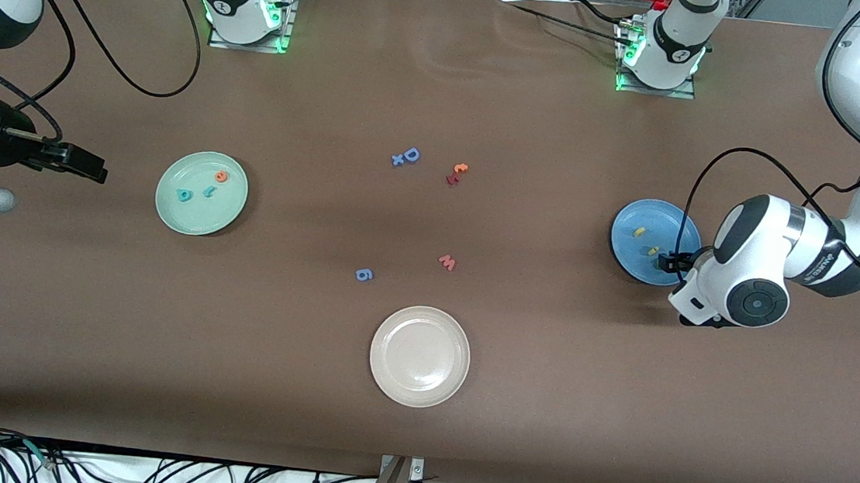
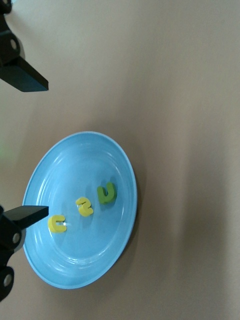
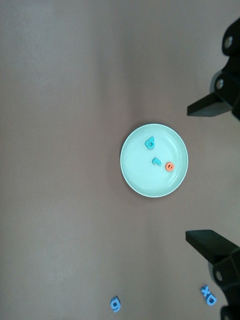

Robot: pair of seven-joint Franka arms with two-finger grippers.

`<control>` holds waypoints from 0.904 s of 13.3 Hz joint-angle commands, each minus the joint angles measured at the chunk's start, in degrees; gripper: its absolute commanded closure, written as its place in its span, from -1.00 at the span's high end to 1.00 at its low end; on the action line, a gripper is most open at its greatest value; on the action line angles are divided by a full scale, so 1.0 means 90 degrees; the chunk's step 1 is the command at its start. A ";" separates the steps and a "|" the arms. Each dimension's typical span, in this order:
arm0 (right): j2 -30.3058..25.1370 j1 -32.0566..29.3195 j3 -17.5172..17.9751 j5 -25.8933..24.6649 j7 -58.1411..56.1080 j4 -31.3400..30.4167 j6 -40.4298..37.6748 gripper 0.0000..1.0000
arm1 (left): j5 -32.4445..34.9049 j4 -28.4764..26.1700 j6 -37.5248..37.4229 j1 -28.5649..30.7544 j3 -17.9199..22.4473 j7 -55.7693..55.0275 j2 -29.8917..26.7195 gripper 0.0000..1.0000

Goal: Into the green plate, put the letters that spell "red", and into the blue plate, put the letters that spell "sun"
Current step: 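Release the n on the blue plate and lift the left gripper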

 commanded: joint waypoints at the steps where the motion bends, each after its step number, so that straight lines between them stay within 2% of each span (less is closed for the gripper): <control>1: -0.0074 -0.0009 0.0025 -0.0055 0.0013 -0.0015 -0.0025 1.00 | -0.1094 -0.0362 0.0020 -0.1215 0.1701 0.1148 -0.1124 1.00; 2: -0.0064 -0.0009 0.0025 -0.0055 0.0013 -0.0025 -0.0025 1.00 | -0.1652 -0.0517 0.0030 -0.1540 0.2367 0.1773 -0.1505 1.00; 5: -0.0064 -0.0009 0.0025 -0.0055 0.0013 -0.0035 -0.0035 1.00 | -0.1951 -0.0822 -0.0018 -0.2088 0.3299 0.2394 -0.2463 1.00; 8: -0.0064 -0.0009 0.0025 -0.0055 -0.0007 -0.0044 -0.0025 1.00 | -0.1961 -0.0929 -0.0057 -0.2119 0.3321 0.2385 -0.3498 1.00; 10: -0.0064 -0.0009 0.0025 -0.0055 0.0003 -0.0045 -0.0025 1.00 | -0.2009 -0.0784 -0.0203 -0.1974 0.3176 0.2462 -0.3813 1.00; 12: -0.0055 -0.0009 0.0015 -0.0055 -0.0007 -0.0035 -0.0025 1.00 | -0.2136 -0.0530 -0.0321 -0.1312 0.2369 0.2512 -0.3833 1.00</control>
